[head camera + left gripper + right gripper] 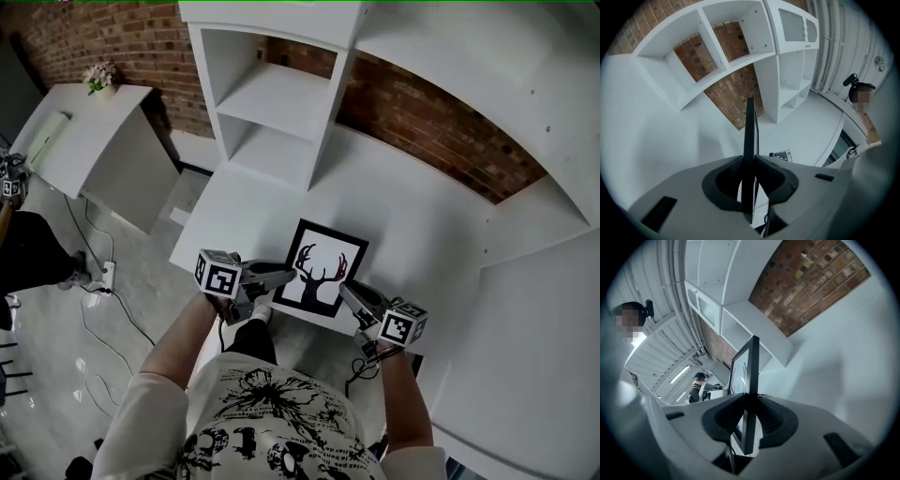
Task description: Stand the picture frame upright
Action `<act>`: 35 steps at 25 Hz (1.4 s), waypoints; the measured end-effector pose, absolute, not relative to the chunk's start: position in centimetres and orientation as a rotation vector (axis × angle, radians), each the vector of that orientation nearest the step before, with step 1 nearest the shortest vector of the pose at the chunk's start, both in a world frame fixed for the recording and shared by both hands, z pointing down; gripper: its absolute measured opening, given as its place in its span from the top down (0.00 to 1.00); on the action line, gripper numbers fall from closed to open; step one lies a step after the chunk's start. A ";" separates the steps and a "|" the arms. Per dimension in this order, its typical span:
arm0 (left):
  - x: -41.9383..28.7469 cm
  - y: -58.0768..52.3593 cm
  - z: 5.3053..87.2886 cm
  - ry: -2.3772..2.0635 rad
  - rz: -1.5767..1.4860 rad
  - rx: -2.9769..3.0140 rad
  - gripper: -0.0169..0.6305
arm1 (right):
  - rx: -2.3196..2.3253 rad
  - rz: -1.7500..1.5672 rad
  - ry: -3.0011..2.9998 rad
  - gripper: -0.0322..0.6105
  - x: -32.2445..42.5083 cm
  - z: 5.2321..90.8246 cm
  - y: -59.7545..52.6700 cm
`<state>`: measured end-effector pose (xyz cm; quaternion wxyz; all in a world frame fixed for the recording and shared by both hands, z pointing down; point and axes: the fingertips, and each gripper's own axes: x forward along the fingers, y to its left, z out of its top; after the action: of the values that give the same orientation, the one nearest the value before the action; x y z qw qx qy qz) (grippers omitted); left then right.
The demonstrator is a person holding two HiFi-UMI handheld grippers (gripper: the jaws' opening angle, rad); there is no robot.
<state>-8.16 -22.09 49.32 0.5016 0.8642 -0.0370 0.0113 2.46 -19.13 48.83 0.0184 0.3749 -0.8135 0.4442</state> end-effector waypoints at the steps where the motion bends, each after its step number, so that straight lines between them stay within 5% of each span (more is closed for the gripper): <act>1: -8.5 -23.5 49.6 -0.087 0.034 2.097 0.85 | 1.170 1.377 -2.534 0.81 2.1 49.2 -20.5; 35: -7.2 -33.7 52.7 0.001 0.202 2.481 0.84 | 1.413 1.094 -2.512 0.81 2.5 52.5 -29.2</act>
<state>-7.21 -33.72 52.66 0.3203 0.9442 0.0005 0.0770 2.51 -29.25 52.53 0.0294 0.4582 -0.8145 0.3548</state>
